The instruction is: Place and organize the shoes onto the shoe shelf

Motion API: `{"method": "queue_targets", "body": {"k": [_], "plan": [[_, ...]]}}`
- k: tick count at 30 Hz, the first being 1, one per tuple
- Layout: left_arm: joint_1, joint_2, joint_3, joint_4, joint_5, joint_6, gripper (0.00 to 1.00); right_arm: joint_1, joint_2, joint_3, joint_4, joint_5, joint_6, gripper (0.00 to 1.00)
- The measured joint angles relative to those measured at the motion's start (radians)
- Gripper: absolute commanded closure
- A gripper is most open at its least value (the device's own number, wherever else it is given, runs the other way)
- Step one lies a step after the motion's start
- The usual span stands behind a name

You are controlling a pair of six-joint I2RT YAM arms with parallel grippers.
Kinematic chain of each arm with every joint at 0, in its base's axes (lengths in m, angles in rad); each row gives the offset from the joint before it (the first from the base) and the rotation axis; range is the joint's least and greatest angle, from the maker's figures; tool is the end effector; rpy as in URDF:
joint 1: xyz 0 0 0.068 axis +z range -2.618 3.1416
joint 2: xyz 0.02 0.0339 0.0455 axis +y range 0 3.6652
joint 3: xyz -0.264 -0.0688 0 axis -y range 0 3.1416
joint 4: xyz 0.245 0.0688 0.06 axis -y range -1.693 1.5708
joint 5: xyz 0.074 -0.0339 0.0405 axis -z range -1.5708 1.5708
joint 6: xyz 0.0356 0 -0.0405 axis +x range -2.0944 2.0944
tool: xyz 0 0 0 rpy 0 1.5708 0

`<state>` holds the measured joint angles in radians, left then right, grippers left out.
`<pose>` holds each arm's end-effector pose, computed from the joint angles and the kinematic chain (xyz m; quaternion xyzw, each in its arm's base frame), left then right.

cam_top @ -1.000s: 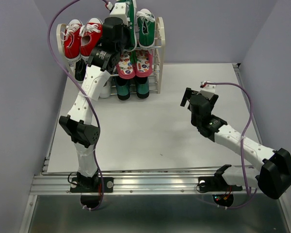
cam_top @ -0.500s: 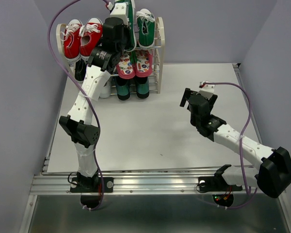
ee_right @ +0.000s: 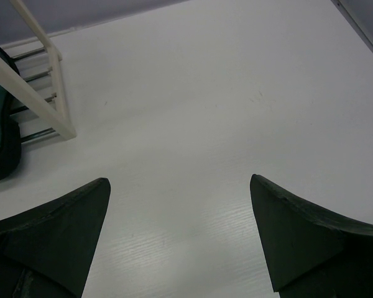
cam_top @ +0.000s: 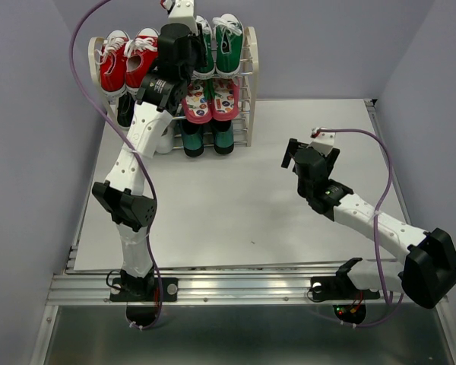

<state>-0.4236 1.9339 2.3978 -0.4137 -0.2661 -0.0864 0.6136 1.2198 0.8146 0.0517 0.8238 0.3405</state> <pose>0.3815 -0.1617 0.5290 0.0199 0.6895 -0.0927 0.7181 0.2359 0.1342 0.2860 0.1244 0.7760 -0.0512 0.6163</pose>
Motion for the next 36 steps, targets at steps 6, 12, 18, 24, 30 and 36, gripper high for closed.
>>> {"method": "queue_targets", "body": {"k": [6, 12, 18, 24, 30, 36], "plan": [[0.0, 0.0, 0.0, -0.004, 0.001, 0.003, 0.26, 0.0, 0.0, 0.0, 0.0, 0.0, 0.0, 0.0], [0.0, -0.004, -0.008, -0.014, 0.01, 0.003, 0.08, 0.0, 0.0, 0.0, 0.0, 0.0, -0.001, 0.0], [-0.005, -0.112, -0.156, -0.018, 0.04, -0.005, 0.01, 0.0, -0.001, 0.0, 0.0, -0.001, 0.0, 0.0], [-0.039, -0.312, -0.383, 0.014, 0.047, -0.041, 0.01, 0.0, -0.01, 0.0, -0.012, -0.003, 0.001, 0.0], [-0.159, -0.678, -0.93, 0.144, 0.004, -0.142, 0.01, 0.0, -0.056, -0.01, -0.021, -0.018, 0.024, 0.0], [-0.169, -0.918, -1.304, 0.177, -0.118, -0.299, 0.01, 0.0, -0.114, -0.077, -0.024, -0.045, 0.065, 0.0]]}}
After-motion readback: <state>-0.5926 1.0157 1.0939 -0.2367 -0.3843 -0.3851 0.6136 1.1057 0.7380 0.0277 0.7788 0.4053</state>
